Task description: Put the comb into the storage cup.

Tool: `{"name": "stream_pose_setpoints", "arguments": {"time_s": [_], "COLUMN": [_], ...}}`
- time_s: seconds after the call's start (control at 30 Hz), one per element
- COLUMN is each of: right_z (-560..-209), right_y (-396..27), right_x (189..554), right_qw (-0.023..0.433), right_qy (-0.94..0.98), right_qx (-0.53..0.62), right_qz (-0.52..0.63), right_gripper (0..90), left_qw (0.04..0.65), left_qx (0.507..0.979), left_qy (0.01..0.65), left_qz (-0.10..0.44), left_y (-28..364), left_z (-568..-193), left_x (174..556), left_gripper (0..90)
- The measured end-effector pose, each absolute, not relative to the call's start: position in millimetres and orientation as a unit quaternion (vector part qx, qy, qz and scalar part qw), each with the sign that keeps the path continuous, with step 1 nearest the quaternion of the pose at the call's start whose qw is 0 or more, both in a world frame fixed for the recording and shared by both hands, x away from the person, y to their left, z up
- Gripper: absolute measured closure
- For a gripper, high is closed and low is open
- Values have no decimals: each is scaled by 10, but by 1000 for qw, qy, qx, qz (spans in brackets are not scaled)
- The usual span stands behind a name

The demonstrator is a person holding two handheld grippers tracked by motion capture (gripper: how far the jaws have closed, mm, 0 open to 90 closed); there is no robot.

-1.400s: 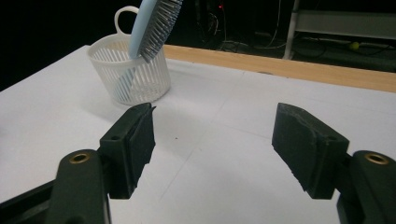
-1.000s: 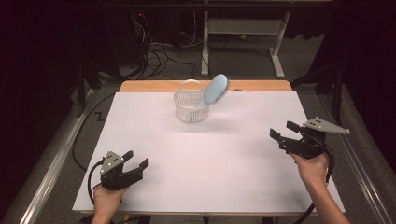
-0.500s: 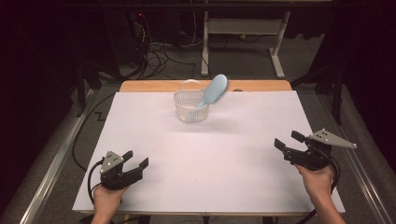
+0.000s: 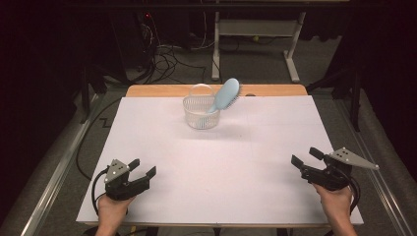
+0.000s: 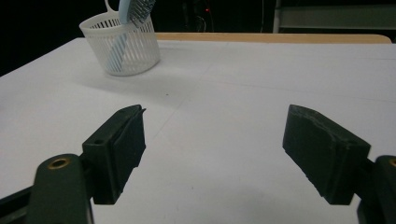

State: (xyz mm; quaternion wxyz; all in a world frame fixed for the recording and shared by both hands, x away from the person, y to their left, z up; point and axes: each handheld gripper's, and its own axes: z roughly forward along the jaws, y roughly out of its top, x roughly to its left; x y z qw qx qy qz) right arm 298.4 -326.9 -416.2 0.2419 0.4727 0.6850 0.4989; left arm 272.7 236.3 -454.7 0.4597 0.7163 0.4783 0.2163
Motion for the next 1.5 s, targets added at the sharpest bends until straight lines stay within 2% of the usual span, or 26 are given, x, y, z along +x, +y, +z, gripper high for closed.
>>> {"name": "stream_pose_setpoints", "arguments": {"time_s": [1.5], "right_z": [-4523], "right_y": [-3555], "right_x": [2628], "right_qw": [261], "right_qy": [661], "right_qx": [497], "right_qz": [498], "right_gripper": [211], "left_qw": [461], "left_qx": [715], "left_qy": [479], "left_qz": [216], "left_y": [2390], "left_z": [-4545], "left_x": [2696], "left_gripper": [306]}}
